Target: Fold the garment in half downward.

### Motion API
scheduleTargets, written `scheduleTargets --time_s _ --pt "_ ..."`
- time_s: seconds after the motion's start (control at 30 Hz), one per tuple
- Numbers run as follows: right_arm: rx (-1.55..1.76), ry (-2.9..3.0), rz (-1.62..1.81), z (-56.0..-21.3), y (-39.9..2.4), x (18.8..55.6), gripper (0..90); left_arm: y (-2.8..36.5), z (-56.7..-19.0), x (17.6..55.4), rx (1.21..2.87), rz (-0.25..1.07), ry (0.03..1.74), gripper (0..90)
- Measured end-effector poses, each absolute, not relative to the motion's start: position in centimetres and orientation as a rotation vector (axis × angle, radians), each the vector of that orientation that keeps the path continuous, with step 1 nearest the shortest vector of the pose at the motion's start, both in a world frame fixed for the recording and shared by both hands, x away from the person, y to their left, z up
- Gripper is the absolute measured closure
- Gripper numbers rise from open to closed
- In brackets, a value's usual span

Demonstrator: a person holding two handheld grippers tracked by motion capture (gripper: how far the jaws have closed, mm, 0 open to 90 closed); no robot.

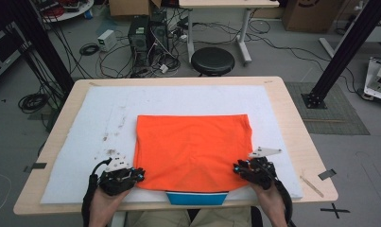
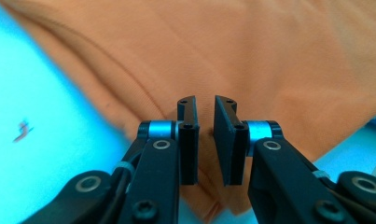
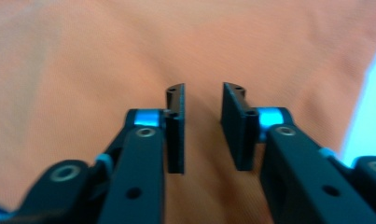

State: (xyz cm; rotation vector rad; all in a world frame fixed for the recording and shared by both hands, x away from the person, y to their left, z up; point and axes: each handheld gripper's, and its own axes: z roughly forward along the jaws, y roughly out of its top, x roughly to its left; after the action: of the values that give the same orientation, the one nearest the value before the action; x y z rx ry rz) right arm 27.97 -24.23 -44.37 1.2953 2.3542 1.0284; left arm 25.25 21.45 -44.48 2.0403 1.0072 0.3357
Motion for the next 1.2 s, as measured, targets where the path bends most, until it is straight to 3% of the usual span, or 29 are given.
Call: scheduleTargets --time_s 0.1,0.17,0.23,0.3,0.33,0.47,0.6,1.2 --pt "1.311 2.307 1.048 -44.7 -26.0 27.1 75.9 21.9 -44.8 25.0 2.016 0.345 1.021 79.8" --pt "1.334 2.29 1.072 -44.7 -26.7 26.9 72.4 21.7 -44.7 24.8 2.02 0.361 1.022 74.7" --pt "1.351 2.272 1.134 -44.7 -27.2 26.8 55.4 21.5 -44.4 24.5 2.026 0.413 1.032 59.5" --pt "1.362 2.218 1.135 -44.5 -27.4 26.5 41.1 21.7 -44.1 24.2 1.988 0.456 1.025 50.1" --pt "1.352 2.197 1.141 -44.4 -27.6 26.3 38.1 21.9 -43.9 24.1 1.965 0.469 1.03 44.1" --pt "1.333 2.128 1.172 -44.0 -28.2 25.3 28.9 22.9 -43.4 23.8 1.894 0.511 1.058 33.8" --pt "1.316 2.095 1.201 -43.8 -28.9 24.5 28.0 23.2 -43.4 23.7 1.875 0.521 1.066 30.3" --pt "1.337 2.084 1.236 -43.7 -29.5 24.7 27.5 22.8 -43.6 23.4 1.904 0.516 1.048 30.4"
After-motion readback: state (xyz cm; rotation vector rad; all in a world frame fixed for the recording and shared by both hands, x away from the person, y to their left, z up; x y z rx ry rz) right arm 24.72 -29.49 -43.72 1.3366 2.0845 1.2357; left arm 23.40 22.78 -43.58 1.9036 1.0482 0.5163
